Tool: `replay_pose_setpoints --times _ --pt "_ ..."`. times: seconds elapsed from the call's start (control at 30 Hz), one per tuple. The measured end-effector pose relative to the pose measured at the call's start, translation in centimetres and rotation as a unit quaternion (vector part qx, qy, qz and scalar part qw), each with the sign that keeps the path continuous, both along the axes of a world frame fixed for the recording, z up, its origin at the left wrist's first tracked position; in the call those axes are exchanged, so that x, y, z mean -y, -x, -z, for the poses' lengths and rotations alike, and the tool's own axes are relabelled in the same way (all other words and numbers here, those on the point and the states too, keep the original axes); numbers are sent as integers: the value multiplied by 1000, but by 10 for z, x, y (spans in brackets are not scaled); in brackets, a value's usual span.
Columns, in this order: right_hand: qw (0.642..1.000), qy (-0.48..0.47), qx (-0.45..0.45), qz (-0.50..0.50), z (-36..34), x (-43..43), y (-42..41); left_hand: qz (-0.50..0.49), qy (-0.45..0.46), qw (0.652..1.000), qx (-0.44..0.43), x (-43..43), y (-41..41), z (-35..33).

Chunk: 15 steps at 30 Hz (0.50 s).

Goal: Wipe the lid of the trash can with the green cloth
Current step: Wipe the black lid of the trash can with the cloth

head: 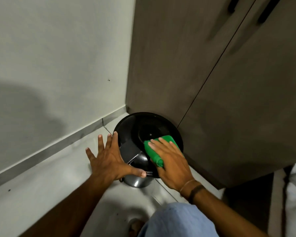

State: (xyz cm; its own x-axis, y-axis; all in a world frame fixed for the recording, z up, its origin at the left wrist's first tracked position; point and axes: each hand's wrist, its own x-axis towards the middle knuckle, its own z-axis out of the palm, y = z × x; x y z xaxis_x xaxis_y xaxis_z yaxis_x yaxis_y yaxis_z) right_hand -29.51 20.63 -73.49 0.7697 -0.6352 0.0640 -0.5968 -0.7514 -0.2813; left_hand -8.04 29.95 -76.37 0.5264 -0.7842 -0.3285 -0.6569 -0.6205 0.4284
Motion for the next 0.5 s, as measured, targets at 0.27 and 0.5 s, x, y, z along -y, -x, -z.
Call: replay_pose_setpoints --times 0.27,0.5 --pt "979 -98 49 170 -15 113 -54 13 34 999 0 0 -4 6" --pt "995 1 14 96 -15 116 -130 -1 41 999 -3 1 -5 6"
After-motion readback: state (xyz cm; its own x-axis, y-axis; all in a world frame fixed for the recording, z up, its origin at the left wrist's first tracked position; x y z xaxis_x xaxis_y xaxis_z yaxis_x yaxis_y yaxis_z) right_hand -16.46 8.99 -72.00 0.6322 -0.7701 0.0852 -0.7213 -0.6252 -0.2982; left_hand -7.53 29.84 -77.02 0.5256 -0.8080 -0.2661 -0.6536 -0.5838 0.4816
